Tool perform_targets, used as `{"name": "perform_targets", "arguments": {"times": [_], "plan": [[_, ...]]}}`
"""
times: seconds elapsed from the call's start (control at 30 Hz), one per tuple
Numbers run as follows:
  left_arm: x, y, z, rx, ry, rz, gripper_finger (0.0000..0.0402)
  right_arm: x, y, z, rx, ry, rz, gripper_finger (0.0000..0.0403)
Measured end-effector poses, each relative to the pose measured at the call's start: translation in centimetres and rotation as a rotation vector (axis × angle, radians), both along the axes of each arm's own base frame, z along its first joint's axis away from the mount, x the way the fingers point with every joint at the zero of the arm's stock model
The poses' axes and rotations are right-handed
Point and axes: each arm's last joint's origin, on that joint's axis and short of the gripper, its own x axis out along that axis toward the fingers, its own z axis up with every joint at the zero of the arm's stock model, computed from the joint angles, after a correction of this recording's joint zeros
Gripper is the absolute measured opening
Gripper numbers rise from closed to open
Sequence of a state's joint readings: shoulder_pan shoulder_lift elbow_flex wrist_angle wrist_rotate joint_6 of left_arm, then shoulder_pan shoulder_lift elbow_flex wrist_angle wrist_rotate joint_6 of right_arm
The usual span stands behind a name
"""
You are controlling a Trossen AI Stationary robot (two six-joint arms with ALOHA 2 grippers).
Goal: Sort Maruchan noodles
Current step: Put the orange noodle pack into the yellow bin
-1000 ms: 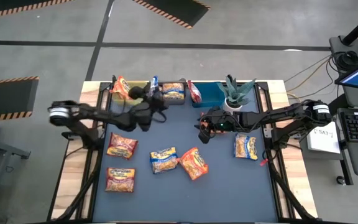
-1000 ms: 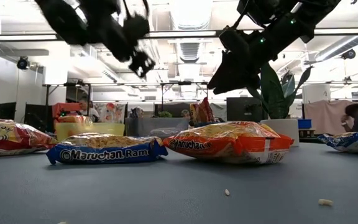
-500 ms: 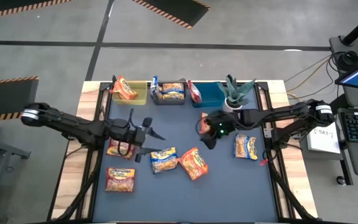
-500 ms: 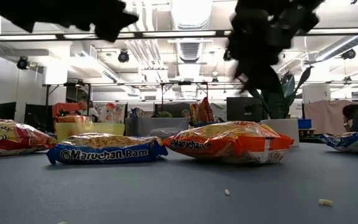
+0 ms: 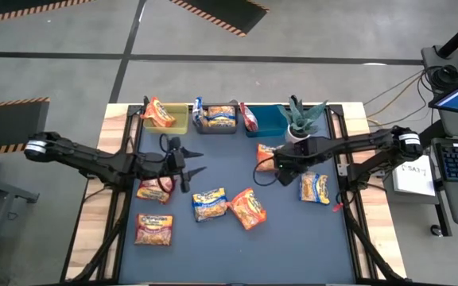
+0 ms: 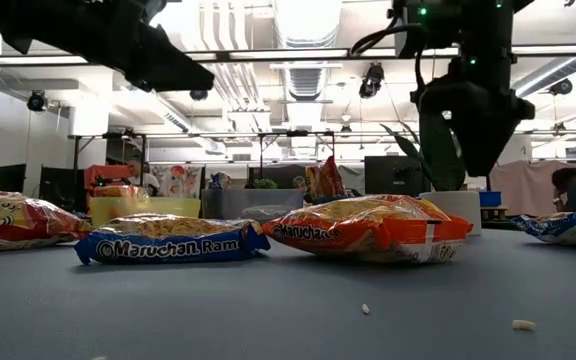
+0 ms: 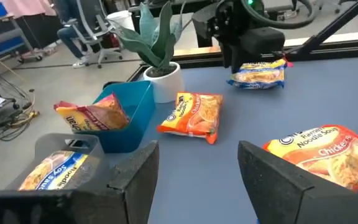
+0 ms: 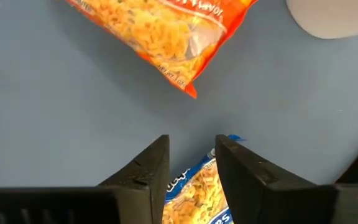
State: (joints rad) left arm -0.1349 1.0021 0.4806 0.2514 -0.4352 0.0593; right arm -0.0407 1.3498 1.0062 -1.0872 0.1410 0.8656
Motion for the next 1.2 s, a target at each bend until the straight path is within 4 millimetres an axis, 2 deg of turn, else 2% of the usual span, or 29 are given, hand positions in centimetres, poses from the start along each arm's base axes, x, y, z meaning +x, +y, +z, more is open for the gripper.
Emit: {"name": "perform_targets", "arguments": {"times": [0.13,0.3,0.5,0.63,0.87,1.03,1.2], "plan": [[0.0,-0.1,-0.3,-0.046,0.036,-0.013,0.0201,0.0,0.3,-0.1,-0.002,0.001,0.025,0.0113],[0.2,-0.7,-1.2,-0.226,0.104,-0.175,0.0201,0.4,1.4,-0.1,-0.006,-0.028,0.139,0.0116],[1.2,-1.8,-3.3,-0.43,0.205,-0.24,0.0201,2.5,4.0,-0.7,-0.059,-0.271,0.4,0.0113],[2.4,-2.9,-4.6,-0.451,0.286,-0.257,0.0201,3.5,5.7,-1.1,-0.102,-0.424,0.579,0.0112],[4.4,-3.9,-6.2,-0.472,0.426,-0.236,0.0201,3.6,7.4,-2.1,-0.178,-0.58,0.787,0.0118],[5.4,-4.3,-6.8,-0.498,0.506,-0.204,0.0201,3.3,7.4,-3.5,-0.224,-0.686,0.826,0.0114],[7.3,-4.9,-6.2,-0.443,0.49,-0.24,0.0201,2.9,7.3,-4.7,-0.212,-0.731,0.784,0.011]]}}
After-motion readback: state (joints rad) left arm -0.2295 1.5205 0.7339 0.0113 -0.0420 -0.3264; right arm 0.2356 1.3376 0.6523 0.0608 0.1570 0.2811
